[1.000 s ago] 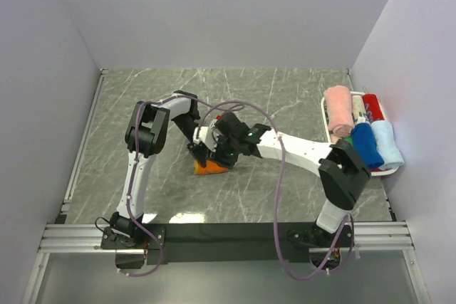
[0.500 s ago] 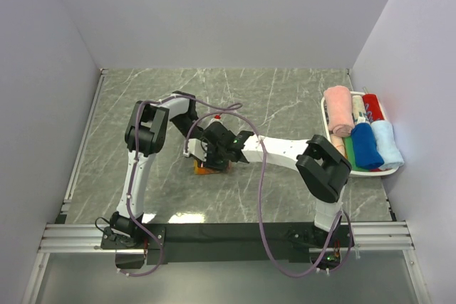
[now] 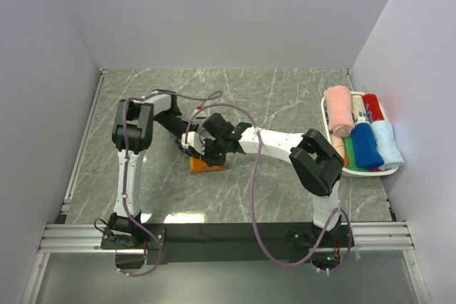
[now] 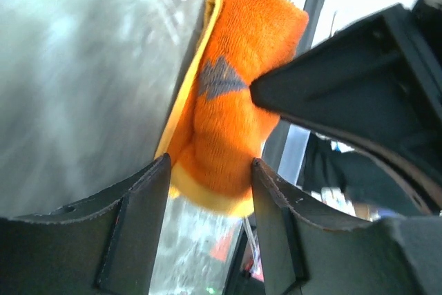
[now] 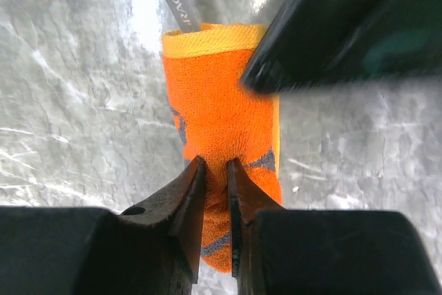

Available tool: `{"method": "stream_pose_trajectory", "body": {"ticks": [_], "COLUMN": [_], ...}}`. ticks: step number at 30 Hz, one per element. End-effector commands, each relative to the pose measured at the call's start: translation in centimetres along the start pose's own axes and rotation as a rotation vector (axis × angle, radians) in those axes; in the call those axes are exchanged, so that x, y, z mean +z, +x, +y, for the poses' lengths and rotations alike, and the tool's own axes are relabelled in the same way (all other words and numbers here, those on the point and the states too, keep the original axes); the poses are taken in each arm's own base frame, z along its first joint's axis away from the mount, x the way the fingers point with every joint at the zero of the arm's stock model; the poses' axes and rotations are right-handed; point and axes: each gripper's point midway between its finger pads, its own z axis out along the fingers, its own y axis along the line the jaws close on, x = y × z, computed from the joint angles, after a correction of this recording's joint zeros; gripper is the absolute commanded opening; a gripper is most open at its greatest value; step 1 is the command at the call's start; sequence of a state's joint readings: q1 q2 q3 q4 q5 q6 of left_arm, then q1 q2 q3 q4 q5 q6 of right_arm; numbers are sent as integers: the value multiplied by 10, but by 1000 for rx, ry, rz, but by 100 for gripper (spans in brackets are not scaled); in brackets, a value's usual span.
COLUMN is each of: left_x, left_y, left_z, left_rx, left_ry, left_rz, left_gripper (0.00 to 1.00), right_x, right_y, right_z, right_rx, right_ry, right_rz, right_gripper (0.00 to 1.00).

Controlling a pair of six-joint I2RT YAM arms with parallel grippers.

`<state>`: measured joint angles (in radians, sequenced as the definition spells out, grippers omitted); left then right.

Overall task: Roll the towels
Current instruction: Roll the towel

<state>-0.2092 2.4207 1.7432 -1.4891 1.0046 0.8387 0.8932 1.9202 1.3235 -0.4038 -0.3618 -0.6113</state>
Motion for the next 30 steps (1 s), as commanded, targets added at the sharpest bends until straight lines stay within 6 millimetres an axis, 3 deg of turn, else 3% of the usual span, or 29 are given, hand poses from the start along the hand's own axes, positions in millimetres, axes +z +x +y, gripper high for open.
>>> {"method": "stream_pose_trajectory", "body": {"ticks": [1,6,10,13,15,17,18,21,26,29,30], "left_x": [-39,-83,-84,-77,-76,-82,-90,-94,-78,-64,-62], "left_y": [-17,-15,-10,-5,-3,-7,-10,-6,4,6,6], "left_z": [7,-18,-39,-43,-31,-22,-18,-15,-6,-3,-3], "left_rx": [124,61,-12,-85,-15,-99,-34,-70,-169,-211,-216], "left_ry": [-76,-7,63,82,-35,-146,-246,-313,-275,-214,-208], "left_rz": [-165,-399,-469,-500,-532,-589,-641,-700,-721,-700,-698], "left_gripper": [56,54,56,66,69,68,65,58,52,56,62], "right_x": [15,13,11,9,10,10,10,9,11,11,11], "right_y": [45,46,45,39,34,35,33,32,32,31,30], "right_z": [36,23,14,9,6,4,3,2,2,0,0], "right_rx": [141,247,303,327,334,345,342,349,358,357,360], "right_ry": [-194,-226,-245,-260,-268,-267,-264,-266,-271,-265,-265], "right_rz": [134,111,97,82,70,77,72,67,76,72,73], "right_gripper": [9,9,10,11,11,12,12,12,13,13,13]}}
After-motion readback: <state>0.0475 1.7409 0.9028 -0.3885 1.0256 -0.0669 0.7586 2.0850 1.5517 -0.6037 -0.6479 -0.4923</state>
